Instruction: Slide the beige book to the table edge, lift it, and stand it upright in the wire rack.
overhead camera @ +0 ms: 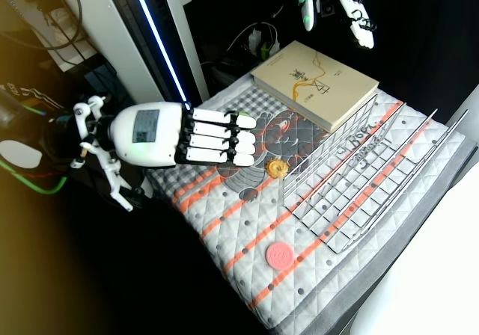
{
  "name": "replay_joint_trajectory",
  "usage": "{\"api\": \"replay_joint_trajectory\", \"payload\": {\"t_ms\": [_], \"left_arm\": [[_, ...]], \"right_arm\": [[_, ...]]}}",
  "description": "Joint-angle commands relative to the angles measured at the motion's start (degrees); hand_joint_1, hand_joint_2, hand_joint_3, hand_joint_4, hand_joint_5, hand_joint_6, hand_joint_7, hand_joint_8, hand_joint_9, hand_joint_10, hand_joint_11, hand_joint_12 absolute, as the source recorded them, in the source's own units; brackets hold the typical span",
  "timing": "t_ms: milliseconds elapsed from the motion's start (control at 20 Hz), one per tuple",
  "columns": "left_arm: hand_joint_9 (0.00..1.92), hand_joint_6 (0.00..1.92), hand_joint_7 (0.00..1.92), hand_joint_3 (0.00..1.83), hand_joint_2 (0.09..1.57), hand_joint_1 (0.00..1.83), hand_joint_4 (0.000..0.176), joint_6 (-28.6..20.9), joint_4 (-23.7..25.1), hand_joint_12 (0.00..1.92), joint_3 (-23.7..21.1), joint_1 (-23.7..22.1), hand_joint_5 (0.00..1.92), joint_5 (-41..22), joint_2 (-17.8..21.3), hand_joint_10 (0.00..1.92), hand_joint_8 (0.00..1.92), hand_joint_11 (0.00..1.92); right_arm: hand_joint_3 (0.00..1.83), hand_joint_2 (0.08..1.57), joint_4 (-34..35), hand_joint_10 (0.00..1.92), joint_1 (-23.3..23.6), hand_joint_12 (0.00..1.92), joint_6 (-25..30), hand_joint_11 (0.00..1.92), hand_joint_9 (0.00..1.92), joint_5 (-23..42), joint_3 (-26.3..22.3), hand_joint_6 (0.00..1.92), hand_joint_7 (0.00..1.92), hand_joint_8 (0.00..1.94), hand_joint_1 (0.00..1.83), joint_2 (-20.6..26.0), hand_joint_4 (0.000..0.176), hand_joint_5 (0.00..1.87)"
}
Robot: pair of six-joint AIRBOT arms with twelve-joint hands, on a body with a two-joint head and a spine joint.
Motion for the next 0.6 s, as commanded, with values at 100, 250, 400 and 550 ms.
{"api": "replay_joint_trajectory", "payload": {"t_ms": [100,250,400,550], "left_arm": [[0.42,0.0,0.45,0.0,1.41,0.07,0.086,-0.34,-1.27,0.65,0.04,0.69,0.52,-8.8,-0.06,0.0,0.0,0.0],[0.36,0.0,0.4,0.0,1.41,0.04,0.097,-0.34,-2.38,0.62,-0.4,2.09,0.47,-10.45,0.19,0.0,0.0,0.0],[0.25,0.0,0.28,0.01,1.44,0.03,0.098,-0.34,-3.21,0.43,-0.73,3.42,0.36,-12.6,0.63,0.0,0.0,0.0],[0.01,0.0,0.01,0.0,1.33,0.0,0.154,-0.34,-4.15,0.01,-1.2,4.54,0.13,-14.7,1.12,0.0,0.0,0.0]], "right_arm": [[0.0,1.41,-3.45,0.0,4.73,0.07,2.21,0.47,0.44,3.32,1.39,0.0,0.41,0.0,0.3,-2.34,0.0,0.37],[0.0,1.44,-12.43,0.01,10.14,0.11,7.57,0.67,0.54,-1.68,3.65,0.0,0.44,0.0,0.3,-6.07,0.0,0.36],[0.0,1.45,-21.66,0.0,14.07,0.03,12.47,0.55,0.42,-6.25,4.89,0.0,0.41,0.0,0.36,-8.8,0.0,0.37],[0.0,1.45,-30.32,0.0,17.27,0.05,17.42,0.6,0.4,-10.63,6.15,0.01,0.43,0.0,0.43,-11.26,0.0,0.42]]}}
